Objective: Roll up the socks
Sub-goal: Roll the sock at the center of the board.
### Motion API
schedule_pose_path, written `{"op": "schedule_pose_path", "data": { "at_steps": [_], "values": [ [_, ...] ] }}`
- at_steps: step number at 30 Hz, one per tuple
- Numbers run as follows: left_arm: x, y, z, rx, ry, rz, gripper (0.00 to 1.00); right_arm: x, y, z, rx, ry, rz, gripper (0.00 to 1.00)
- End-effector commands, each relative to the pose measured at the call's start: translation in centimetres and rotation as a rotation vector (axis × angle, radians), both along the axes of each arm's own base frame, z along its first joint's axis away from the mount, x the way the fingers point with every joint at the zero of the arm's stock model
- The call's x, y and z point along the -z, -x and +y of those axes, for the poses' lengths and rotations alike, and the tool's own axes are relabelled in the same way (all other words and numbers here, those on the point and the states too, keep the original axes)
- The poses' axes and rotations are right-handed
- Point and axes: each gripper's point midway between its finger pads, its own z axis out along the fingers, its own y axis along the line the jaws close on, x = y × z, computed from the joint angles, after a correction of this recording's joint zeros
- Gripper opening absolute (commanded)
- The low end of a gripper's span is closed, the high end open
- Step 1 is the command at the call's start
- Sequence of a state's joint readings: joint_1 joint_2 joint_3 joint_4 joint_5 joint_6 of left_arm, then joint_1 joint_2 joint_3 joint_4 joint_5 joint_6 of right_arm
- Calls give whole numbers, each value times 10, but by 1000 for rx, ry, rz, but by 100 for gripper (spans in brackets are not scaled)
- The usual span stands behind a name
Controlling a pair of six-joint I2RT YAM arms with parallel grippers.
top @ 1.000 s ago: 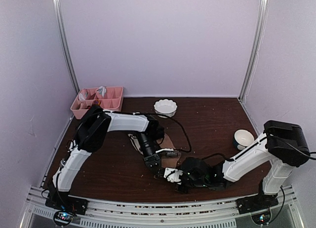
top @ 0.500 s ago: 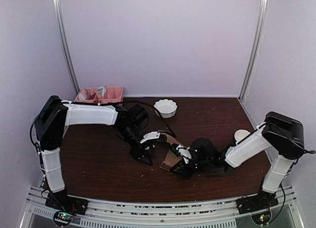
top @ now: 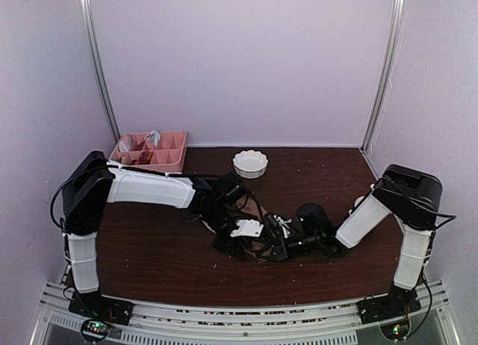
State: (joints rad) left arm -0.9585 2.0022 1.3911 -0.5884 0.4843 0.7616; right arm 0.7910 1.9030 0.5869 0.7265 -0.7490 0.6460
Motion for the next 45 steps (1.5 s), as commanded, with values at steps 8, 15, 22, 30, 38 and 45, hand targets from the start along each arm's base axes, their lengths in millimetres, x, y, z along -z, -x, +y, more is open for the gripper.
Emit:
{"op": "schedule_pose_path", "data": {
  "at_steps": [8, 15, 22, 30, 38, 45],
  "values": [
    [25, -30, -11, 26, -42, -113, 29, 42, 15, -26, 39, 130, 167, 0],
    [24, -24, -16, 19, -44, -42, 7, 43, 13, -28, 38, 157, 147, 0],
    [20, -16, -7, -62, -85, 219, 0, 30, 6, -35, 55, 189, 17, 12],
    [37, 1, 17, -198, -228, 441, 0, -12, -2, -38, 86, 220, -324, 29],
    [39, 20, 36, -214, -333, 542, 0, -31, 20, -42, 33, 387, -722, 33],
    [44, 24, 30, -236, -400, 652, 0, -31, 59, -25, -144, 417, -911, 38]
  ]
}}
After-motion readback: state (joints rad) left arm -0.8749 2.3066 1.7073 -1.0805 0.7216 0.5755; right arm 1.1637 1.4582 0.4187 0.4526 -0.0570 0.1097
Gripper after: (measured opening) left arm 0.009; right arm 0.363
